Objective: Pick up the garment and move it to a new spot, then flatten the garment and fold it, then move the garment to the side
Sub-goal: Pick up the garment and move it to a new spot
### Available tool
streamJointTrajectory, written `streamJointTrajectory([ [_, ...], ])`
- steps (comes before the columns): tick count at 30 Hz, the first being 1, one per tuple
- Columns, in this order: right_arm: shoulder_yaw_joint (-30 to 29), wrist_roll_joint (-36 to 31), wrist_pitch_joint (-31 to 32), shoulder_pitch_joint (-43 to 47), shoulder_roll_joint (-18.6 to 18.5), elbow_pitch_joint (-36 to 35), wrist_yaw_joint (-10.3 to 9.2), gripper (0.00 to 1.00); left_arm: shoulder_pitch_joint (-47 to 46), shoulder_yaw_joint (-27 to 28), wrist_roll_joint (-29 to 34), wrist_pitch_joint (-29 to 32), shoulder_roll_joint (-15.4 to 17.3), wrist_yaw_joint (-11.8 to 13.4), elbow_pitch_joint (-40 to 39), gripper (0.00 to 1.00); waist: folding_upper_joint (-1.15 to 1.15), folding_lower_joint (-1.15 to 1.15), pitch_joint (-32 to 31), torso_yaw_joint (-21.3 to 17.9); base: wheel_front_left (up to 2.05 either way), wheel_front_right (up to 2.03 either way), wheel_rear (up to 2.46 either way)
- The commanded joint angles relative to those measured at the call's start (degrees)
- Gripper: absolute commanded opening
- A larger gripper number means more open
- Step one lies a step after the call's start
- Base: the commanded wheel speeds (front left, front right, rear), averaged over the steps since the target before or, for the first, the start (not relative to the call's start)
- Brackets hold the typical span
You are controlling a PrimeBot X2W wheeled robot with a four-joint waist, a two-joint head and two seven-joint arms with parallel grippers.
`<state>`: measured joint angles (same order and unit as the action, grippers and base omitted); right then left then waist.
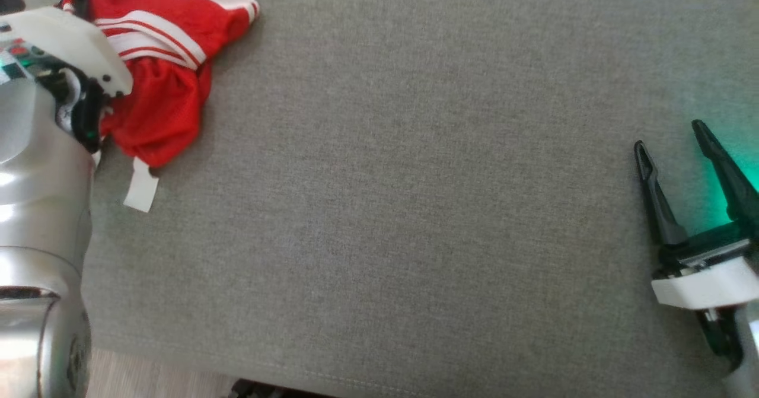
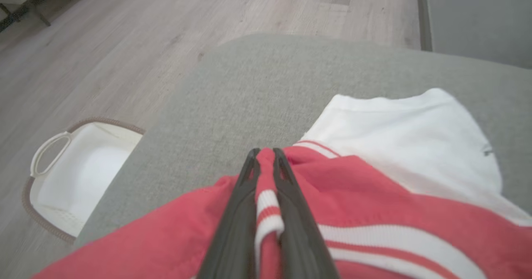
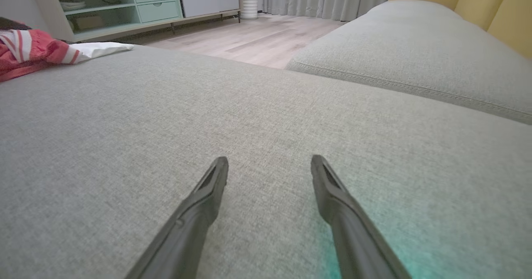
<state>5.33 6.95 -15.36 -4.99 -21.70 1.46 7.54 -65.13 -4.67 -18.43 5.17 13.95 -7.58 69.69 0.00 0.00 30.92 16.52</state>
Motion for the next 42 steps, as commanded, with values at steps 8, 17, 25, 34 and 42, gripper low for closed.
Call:
streamJointTrajectory([
  [8,1.58,0.57,0.39,1.43,5.29,3.27,-0.05,1.0,-3.25,-9.32,-3.29,-2.48,4.84,0.09,-8.21,0.0,0.0,0.0,-12.56,-3.37,0.0,0.0,0.0],
  [17,2.01,2.04,0.38,7.25,9.36,3.06,-0.05,1.0,-1.51,-21.43,-11.34,-0.6,5.37,0.09,-19.68,0.0,0.0,0.0,-26.28,-11.32,0.0,0.0,0.0],
  [25,1.87,2.35,0.37,11.26,9.87,1.14,-0.05,1.0,1.7,-27.69,-19.27,2.85,4.45,0.09,-31.01,0.0,0.0,0.0,-31.31,-19.87,0.0,0.0,0.0],
  [34,3.52,1.57,0.37,11.51,10.95,-0.39,-0.05,1.0,7.88,-32.71,-22.61,3.8,-0.83,0.28,-37.44,0.0,0.0,0.0,-28.14,-26.64,0.0,0.0,0.0],
  [42,4.39,0.36,0.37,10.03,12.87,-0.79,-0.05,1.0,19.12,-37.23,-23.18,2.71,-4.24,0.8,-31.63,0.0,0.0,0.0,-23.12,-29.17,0.0,0.0,0.0],
])
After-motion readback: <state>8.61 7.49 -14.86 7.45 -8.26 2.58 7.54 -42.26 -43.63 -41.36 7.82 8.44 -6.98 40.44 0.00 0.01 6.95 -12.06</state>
